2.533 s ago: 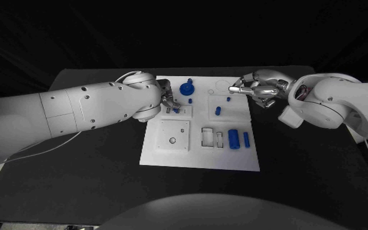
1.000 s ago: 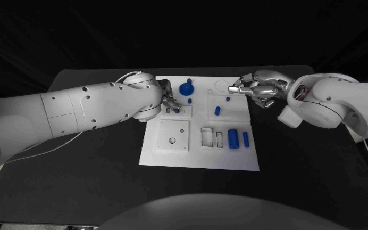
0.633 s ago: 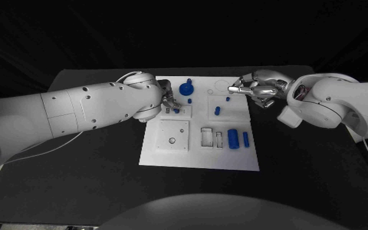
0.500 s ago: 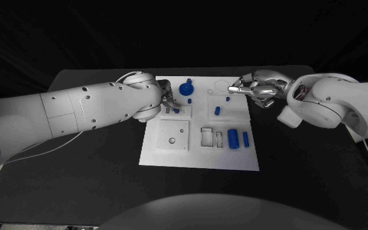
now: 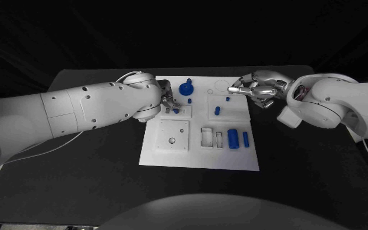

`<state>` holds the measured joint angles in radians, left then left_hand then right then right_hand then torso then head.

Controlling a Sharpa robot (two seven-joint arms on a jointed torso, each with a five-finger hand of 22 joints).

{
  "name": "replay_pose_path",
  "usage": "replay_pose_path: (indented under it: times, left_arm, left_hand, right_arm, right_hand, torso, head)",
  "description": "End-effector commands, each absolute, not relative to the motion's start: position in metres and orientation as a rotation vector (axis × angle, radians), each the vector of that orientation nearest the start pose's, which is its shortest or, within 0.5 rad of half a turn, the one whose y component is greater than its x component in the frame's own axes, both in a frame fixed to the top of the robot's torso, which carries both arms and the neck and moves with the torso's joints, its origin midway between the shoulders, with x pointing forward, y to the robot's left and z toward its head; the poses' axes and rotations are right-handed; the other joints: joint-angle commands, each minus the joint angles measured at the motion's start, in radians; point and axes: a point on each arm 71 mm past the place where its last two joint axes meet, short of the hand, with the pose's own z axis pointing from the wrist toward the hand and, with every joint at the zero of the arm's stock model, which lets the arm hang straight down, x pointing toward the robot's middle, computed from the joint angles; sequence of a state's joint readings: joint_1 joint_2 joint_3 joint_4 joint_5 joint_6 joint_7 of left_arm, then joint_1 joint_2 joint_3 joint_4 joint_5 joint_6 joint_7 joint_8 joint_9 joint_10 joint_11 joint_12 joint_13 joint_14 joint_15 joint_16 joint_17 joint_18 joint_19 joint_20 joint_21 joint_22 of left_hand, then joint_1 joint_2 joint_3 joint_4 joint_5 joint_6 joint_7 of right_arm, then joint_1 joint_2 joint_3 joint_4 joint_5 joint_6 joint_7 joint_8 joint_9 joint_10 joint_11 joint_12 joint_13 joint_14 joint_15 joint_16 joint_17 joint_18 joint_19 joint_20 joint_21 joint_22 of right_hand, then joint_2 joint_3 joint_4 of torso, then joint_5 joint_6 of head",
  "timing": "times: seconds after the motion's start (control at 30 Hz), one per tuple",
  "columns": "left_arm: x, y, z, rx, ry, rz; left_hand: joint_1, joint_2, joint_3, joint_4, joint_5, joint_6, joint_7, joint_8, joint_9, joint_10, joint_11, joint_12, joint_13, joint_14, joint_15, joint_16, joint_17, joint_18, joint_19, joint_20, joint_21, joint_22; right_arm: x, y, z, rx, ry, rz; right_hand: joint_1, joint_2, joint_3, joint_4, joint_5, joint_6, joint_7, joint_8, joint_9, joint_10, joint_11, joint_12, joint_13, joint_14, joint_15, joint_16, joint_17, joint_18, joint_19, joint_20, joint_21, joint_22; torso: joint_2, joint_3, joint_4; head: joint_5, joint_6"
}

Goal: Assemble the parts on the task board

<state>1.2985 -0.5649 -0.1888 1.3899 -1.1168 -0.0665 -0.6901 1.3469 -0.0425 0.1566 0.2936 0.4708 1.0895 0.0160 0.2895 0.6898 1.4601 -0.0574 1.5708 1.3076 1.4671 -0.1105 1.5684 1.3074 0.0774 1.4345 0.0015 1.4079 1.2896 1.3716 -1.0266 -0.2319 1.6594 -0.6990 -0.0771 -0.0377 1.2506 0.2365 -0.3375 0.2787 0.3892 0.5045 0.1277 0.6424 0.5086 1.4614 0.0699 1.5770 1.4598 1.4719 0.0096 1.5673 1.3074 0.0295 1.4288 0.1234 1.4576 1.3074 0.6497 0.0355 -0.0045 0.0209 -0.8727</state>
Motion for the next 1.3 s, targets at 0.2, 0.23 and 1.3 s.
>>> replay_pose_path:
  times: [0.2,0.23,1.3]
  left_arm:
    - [0.4969,0.1300,-0.2311,-0.138,2.218,-0.244]
    - [0.4970,0.1298,-0.2310,-0.137,2.216,-0.247]
    - [0.4975,0.1255,-0.2283,-0.092,2.160,-0.286]
  left_hand:
    - [0.000,-0.008,0.029,-0.019,-0.010,-0.009,-0.002,-0.004,0.003,0.111,-0.002,0.000,0.263,0.104,0.000,0.002,0.263,-0.013,-0.001,0.000,-0.004,0.000]
    - [0.001,-0.008,0.031,-0.020,-0.011,-0.009,-0.002,-0.004,0.004,0.111,-0.002,0.000,0.263,0.104,0.000,0.002,0.263,-0.013,-0.001,0.000,-0.004,0.000]
    - [0.010,-0.016,0.052,-0.034,-0.013,-0.013,-0.002,-0.001,0.016,0.111,-0.002,0.000,0.263,0.104,0.000,0.002,0.263,-0.014,0.000,0.001,-0.004,0.004]
  right_arm:
    - [0.4512,-0.2476,-0.1854,0.406,2.057,1.011]
    - [0.4512,-0.2476,-0.1855,0.406,2.057,1.011]
    - [0.4512,-0.2496,-0.1874,0.411,2.058,1.008]
  right_hand:
    - [0.011,-0.003,0.002,-0.007,0.007,-0.003,0.006,0.005,0.001,0.109,-0.013,-0.006,0.111,0.099,0.001,0.003,0.263,0.013,-0.004,0.000,-0.007,0.206]
    - [0.012,-0.003,0.003,-0.007,0.007,-0.003,0.006,0.004,0.002,0.109,-0.013,-0.006,0.111,0.099,0.001,0.003,0.263,0.013,-0.005,0.000,-0.007,0.206]
    - [0.014,-0.004,0.003,-0.008,0.006,-0.005,0.006,0.004,0.002,0.109,-0.013,-0.006,0.111,0.099,0.001,0.003,0.263,0.014,-0.007,0.001,-0.009,0.205]
  torso:
    - [0.000,0.0002,0.0006]
    - [0.000,0.0003,0.0008]
    - [-0.001,0.0000,0.0016]
  head:
    - [0.000,0.000]
    - [-0.001,0.000]
    - [0.003,0.000]
